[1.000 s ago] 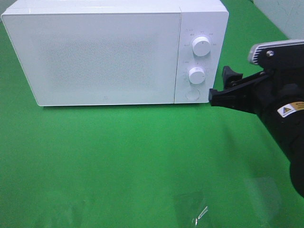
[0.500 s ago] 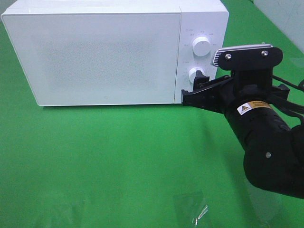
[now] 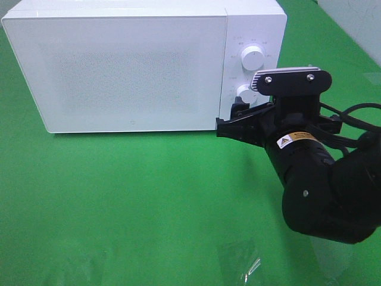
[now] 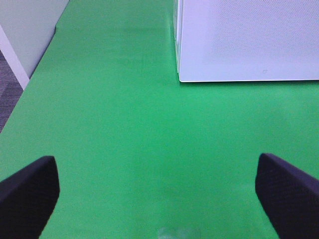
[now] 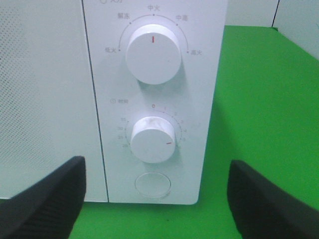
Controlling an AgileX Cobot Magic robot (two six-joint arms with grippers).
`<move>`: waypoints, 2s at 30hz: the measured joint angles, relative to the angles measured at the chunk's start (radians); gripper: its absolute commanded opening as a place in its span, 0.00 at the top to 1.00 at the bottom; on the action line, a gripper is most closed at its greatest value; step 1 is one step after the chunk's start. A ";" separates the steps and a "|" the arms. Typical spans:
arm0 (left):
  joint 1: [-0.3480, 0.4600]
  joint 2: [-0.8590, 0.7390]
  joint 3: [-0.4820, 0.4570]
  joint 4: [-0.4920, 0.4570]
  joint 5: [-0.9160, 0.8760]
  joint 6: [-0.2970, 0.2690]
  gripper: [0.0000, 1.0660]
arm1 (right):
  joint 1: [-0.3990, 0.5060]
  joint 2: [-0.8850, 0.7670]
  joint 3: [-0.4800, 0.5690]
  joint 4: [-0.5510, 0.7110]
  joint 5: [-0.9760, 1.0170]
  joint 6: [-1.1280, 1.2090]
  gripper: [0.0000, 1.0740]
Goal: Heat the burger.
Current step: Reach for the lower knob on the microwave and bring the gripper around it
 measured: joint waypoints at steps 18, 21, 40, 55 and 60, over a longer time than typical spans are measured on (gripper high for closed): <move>0.000 0.001 0.000 0.000 0.000 0.000 0.06 | -0.098 0.150 -0.162 -0.096 0.020 0.001 0.29; 0.000 0.002 0.000 0.000 0.000 0.000 0.06 | -0.101 0.172 -0.180 -0.101 0.030 0.001 0.29; 0.000 0.004 0.000 0.000 0.000 0.000 0.06 | -0.169 0.252 -0.273 -0.153 0.063 0.001 0.29; 0.000 0.004 0.000 0.000 0.000 0.000 0.06 | -0.182 0.252 -0.273 -0.157 0.077 0.001 0.37; 0.000 0.004 0.000 0.000 0.000 0.000 0.06 | -0.183 0.252 -0.273 -0.157 0.079 0.001 0.49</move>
